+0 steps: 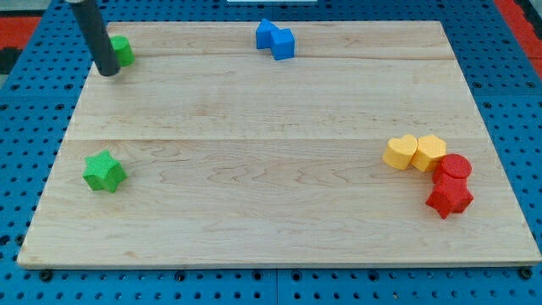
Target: Push the green star to the bottom right of the green circle
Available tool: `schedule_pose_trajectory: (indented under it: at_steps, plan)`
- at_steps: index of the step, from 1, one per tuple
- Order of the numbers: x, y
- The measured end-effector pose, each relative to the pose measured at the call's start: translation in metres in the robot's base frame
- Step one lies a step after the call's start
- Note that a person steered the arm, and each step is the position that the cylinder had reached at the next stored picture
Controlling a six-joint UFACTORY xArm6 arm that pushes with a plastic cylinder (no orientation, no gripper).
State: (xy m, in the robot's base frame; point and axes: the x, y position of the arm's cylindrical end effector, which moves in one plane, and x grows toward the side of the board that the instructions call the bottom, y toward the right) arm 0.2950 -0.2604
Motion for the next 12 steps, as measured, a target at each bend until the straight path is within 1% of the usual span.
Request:
schedule_pose_trajectory:
  at_steps: [1,2,3,4,5,6,7,8,9,10,11,12]
  plan:
    - [-0.030,0.009]
    - [0.001,0.038]
    - [0.098,0.138]
    - [0.203,0.164]
    - [0.248,0.115]
    - [0.237,0.058]
    - [0.202,0.029]
    - [0.139,0.029]
    - [0.114,0.065]
    - [0.152,0.086]
    - [0.156,0.071]
    - [0.160,-0.002]
